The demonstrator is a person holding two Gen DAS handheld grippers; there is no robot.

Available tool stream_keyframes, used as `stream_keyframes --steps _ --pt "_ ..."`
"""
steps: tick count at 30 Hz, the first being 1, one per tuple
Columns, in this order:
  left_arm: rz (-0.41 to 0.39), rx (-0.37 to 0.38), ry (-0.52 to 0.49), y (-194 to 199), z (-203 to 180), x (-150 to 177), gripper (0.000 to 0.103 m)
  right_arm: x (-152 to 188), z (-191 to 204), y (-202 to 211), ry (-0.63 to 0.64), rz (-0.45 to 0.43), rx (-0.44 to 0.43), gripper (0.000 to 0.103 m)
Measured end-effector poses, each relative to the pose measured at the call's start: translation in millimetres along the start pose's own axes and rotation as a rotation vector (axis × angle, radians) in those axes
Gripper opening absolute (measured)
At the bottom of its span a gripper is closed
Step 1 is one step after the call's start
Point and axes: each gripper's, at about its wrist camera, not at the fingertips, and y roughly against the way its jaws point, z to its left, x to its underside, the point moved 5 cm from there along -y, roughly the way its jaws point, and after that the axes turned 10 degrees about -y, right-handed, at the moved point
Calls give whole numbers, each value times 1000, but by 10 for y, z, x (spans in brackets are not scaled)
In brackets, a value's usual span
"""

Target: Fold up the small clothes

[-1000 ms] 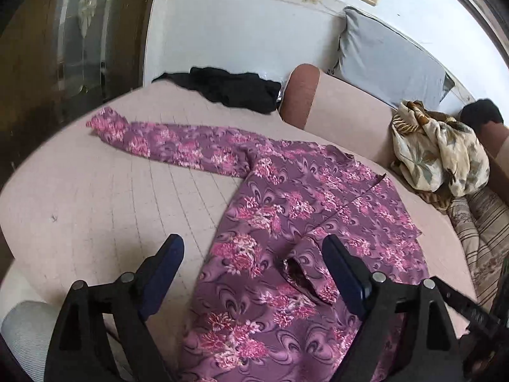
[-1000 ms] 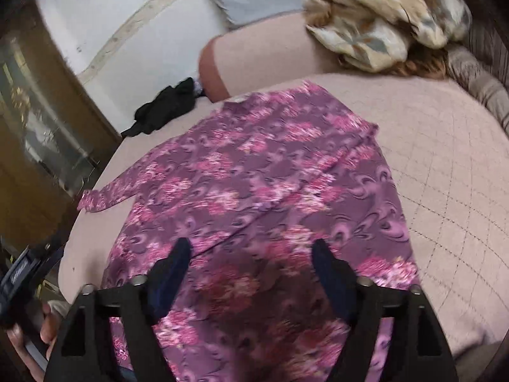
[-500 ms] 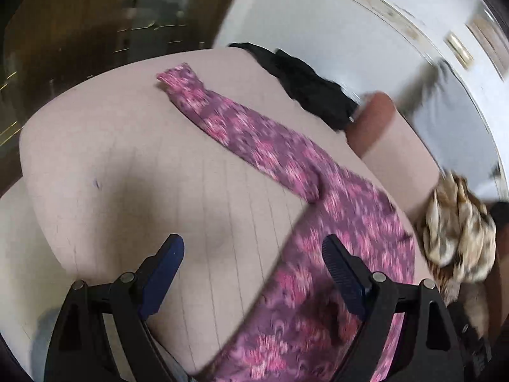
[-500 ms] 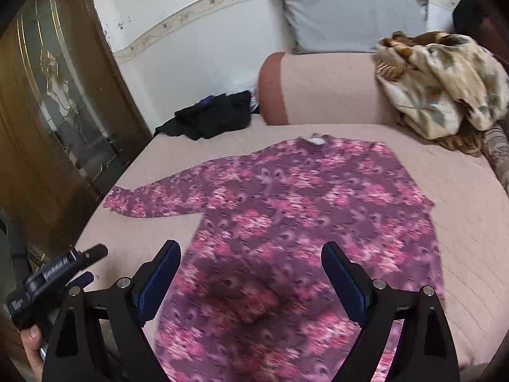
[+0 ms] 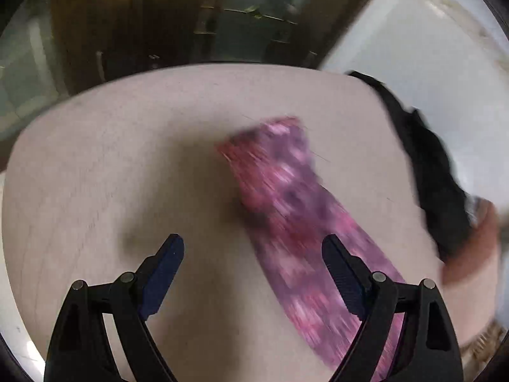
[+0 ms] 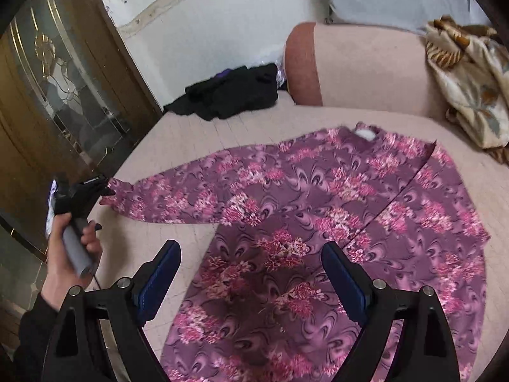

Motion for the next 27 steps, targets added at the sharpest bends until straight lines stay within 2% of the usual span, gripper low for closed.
stream_keyframes --steps 3,4,5,6,7,8,10,11,14,17,19,23,25,27 --pt "32 49 44 -210 -26 -19 88 72 -162 -144 -38 19 -13 93" --pt "20 42 24 -233 -65 -44 87 87 -202 -162 -48 20 -14 93" --pt "4 31 -9 -248 -107 -64 73 111 -264 -167 -62 20 -14 93" --pt "-9 28 -45 -275 -146 -75 35 133 -326 -161 -78 20 -14 93" --pt "-6 29 -50 -293 -152 -69 20 155 -381 -148 -94 21 -12 92" --pt "-10 41 -37 -297 -134 -54 13 177 -443 -124 -111 21 -12 92" --pt "-61 73 -33 -180 -158 -82 12 199 -544 -50 -139 14 -17 92" --pt "-101 79 -66 -72 -222 -111 12 204 -594 -7 -154 9 -16 92" --pt "-264 123 -223 603 -562 -49 12 214 -717 142 -208 -1 -27 92" --pt "-380 283 -368 1405 -963 275 12 220 -774 349 -225 -24 -28 92" --pt "-419 403 -490 1922 -1254 751 12 224 -824 515 -226 -47 -17 92" --pt "-401 601 -747 2481 -1679 1798 12 234 -1017 830 -238 -87 12 92" --pt "-354 676 -919 2589 -1840 2426 11 255 -1206 984 -266 -108 30 92" --pt "-272 739 -1074 2554 -1980 3024 11 287 -1405 1092 -309 -118 34 92"
